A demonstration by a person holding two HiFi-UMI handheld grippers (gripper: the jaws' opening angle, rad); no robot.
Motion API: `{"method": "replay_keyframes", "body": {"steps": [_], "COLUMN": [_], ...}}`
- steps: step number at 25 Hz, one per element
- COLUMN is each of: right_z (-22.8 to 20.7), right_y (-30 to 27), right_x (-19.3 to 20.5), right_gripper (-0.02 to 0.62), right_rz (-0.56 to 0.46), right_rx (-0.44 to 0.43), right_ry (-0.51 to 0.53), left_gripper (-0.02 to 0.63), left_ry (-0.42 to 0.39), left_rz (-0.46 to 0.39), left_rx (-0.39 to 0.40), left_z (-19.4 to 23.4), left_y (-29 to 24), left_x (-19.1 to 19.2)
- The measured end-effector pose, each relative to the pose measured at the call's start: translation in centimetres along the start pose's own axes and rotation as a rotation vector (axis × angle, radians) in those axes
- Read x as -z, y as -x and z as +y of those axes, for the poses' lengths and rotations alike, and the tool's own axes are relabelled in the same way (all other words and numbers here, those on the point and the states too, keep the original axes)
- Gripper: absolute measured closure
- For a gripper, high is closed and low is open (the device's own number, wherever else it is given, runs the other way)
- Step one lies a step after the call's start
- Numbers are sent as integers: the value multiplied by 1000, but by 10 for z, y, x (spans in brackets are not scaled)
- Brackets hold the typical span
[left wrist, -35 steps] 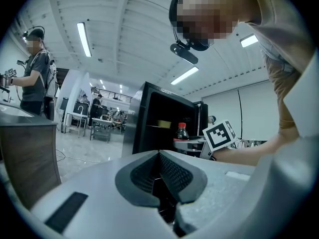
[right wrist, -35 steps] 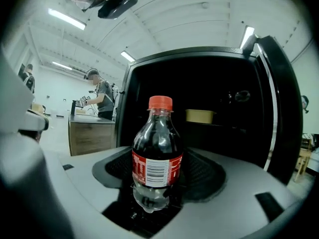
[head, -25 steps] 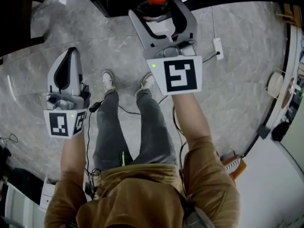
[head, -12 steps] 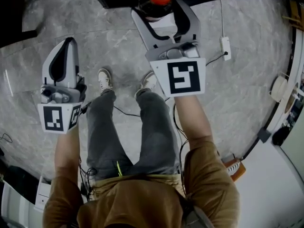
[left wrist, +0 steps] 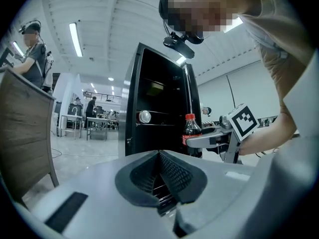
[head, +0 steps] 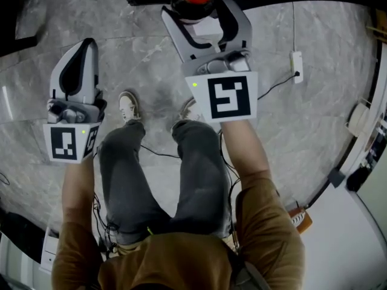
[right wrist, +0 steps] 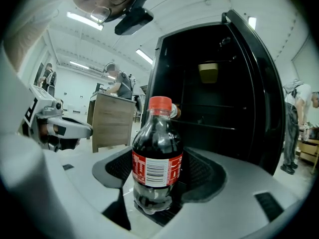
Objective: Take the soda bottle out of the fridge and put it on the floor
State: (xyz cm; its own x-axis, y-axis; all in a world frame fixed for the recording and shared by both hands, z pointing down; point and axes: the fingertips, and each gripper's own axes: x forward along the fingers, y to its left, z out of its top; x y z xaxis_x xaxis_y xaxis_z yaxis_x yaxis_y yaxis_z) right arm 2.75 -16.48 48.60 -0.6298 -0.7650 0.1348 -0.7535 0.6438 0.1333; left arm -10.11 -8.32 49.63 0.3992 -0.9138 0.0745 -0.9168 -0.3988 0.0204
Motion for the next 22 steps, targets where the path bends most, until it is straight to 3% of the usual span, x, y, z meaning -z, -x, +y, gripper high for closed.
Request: {"method": "replay_keyframes", "body": {"steps": [16,22], "right_z": [14,28], "right_y": [-42,-60], "right_x": [161,228], "right_gripper": [299,299], "right_rz": [-11,63], "right_rx": [-94,-182], "right_ry": [35,135], "left_gripper": [604,604], "left_ry": [-55,-81], "left_rz": [22,26], "left_rx": [147,173], "left_z": [-3,7], "left_y": [-52,-70], "left_x": [175,236]}}
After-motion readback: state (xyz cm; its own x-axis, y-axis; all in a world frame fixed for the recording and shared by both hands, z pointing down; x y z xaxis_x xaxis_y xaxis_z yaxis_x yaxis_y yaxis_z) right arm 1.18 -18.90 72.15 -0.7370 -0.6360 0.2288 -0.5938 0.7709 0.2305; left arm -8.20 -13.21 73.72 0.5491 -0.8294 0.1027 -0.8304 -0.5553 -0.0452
